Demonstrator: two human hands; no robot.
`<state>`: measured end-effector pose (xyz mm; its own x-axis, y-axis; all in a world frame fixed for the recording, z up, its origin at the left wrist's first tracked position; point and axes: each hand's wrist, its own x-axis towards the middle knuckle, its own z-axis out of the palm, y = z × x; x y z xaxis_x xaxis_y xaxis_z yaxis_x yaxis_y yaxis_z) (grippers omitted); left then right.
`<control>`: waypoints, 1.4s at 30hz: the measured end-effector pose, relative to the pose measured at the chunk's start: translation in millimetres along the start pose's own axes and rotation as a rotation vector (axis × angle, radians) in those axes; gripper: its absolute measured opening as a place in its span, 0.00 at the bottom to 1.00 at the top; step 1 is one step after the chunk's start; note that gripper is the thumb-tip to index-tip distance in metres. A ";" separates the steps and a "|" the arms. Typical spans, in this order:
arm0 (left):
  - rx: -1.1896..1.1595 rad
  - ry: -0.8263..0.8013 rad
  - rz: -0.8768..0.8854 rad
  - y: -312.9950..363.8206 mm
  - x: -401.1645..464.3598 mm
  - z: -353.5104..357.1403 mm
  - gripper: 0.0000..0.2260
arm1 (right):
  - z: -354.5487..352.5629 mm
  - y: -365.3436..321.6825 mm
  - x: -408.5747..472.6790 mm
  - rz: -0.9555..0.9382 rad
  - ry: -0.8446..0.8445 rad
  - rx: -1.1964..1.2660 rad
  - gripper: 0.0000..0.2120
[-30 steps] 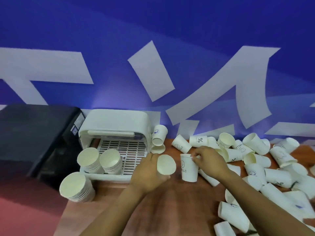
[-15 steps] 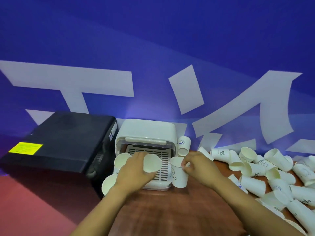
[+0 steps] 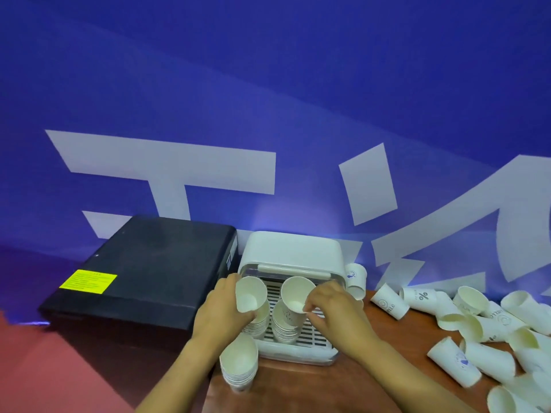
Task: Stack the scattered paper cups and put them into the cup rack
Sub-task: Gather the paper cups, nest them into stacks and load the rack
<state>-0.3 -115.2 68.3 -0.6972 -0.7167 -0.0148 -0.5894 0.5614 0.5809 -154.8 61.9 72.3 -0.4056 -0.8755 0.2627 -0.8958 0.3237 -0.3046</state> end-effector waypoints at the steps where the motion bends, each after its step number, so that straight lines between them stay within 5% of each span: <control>1: -0.012 -0.005 0.004 -1.3 1.2 0.0 0.24 | 3.3 -1.1 1.2 -0.013 0.008 -0.014 0.05; 18: 0.076 -0.147 0.070 -8.9 8.2 22.8 0.36 | 28.9 2.2 -3.4 0.069 -0.094 -0.048 0.15; 28: 0.031 -0.017 0.291 44.3 -8.8 25.6 0.21 | 3.1 35.1 -32.9 0.237 -0.219 -0.018 0.11; 42: 0.073 -0.250 0.355 137.2 -36.3 113.7 0.16 | -35.6 135.7 -85.4 0.469 -0.384 0.054 0.07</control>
<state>-102.2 34.8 56.0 -0.9337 -0.3571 -0.0265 -0.3168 0.7891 0.5263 -248.2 193.4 41.1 -0.6512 -0.7141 -0.2568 -0.6230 0.6963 -0.3563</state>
